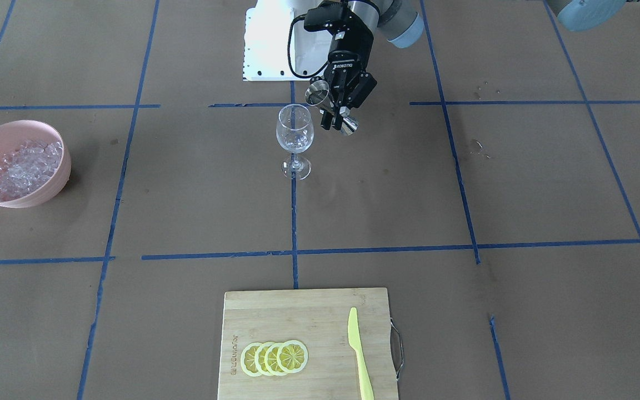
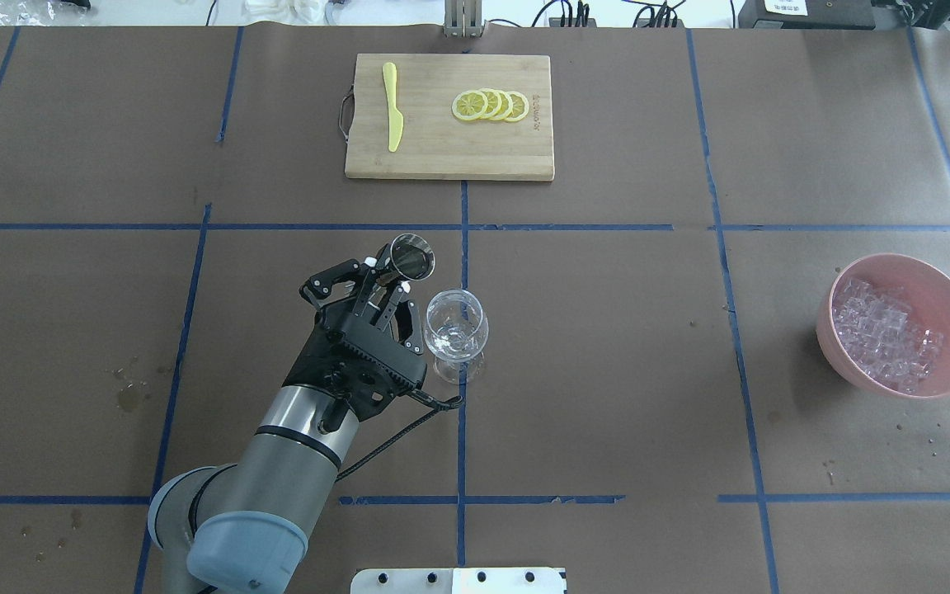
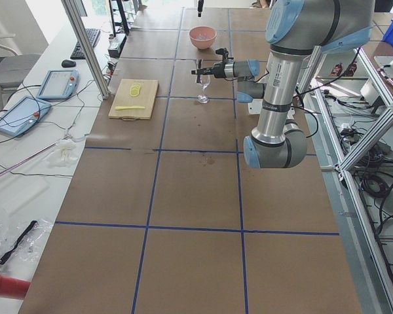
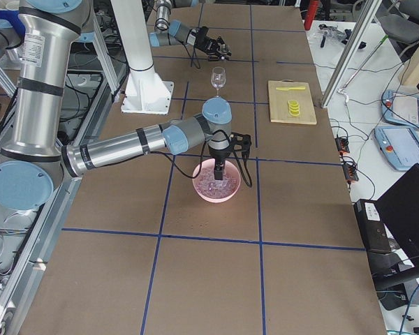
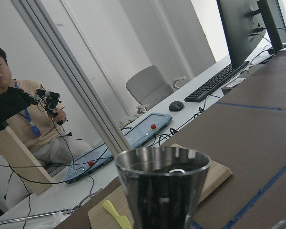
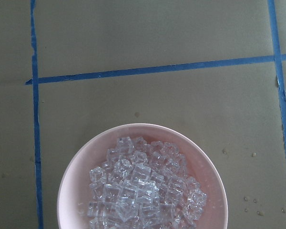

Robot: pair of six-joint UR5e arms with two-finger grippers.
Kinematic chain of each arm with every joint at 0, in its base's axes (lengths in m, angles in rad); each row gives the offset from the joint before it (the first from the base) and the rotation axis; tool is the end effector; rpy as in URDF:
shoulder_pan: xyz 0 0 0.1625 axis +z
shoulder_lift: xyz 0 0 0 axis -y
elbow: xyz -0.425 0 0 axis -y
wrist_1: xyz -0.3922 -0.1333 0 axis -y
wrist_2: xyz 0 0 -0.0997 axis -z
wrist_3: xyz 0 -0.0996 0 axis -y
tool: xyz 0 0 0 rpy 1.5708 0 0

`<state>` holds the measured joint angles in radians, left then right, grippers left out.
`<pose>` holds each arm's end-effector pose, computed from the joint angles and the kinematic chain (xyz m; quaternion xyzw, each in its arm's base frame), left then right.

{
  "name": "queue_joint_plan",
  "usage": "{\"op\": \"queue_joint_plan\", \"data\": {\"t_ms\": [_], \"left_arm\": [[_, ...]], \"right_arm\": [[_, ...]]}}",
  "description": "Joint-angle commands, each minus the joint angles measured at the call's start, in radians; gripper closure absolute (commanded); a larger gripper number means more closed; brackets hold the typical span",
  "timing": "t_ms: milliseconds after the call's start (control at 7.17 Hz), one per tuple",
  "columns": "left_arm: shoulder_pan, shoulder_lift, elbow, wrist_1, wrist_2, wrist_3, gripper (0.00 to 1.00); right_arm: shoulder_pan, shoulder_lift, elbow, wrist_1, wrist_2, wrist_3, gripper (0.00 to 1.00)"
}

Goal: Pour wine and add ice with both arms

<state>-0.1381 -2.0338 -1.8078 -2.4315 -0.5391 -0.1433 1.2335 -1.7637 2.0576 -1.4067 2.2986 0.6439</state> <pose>0.5066 -0.2913 0.1909 0.6801 0.1866 0.0941 0.7027 -0.0745 -0.4149 0.4886 0.0238 -0.4057 0.0591 0.9118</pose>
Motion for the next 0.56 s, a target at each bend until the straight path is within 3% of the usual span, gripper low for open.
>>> {"op": "queue_joint_plan", "data": {"t_ms": [0, 419], "left_arm": [[0.002, -0.012, -0.010, 0.063, 0.001, 0.091, 1.00], [-0.008, -0.014, -0.010, 0.075, 0.010, 0.275, 1.00]], "right_arm": [[-0.003, 0.001, 0.009, 0.000, 0.001, 0.011, 0.00], [-0.003, 0.004, 0.018, -0.001, 0.001, 0.013, 0.00]]}}
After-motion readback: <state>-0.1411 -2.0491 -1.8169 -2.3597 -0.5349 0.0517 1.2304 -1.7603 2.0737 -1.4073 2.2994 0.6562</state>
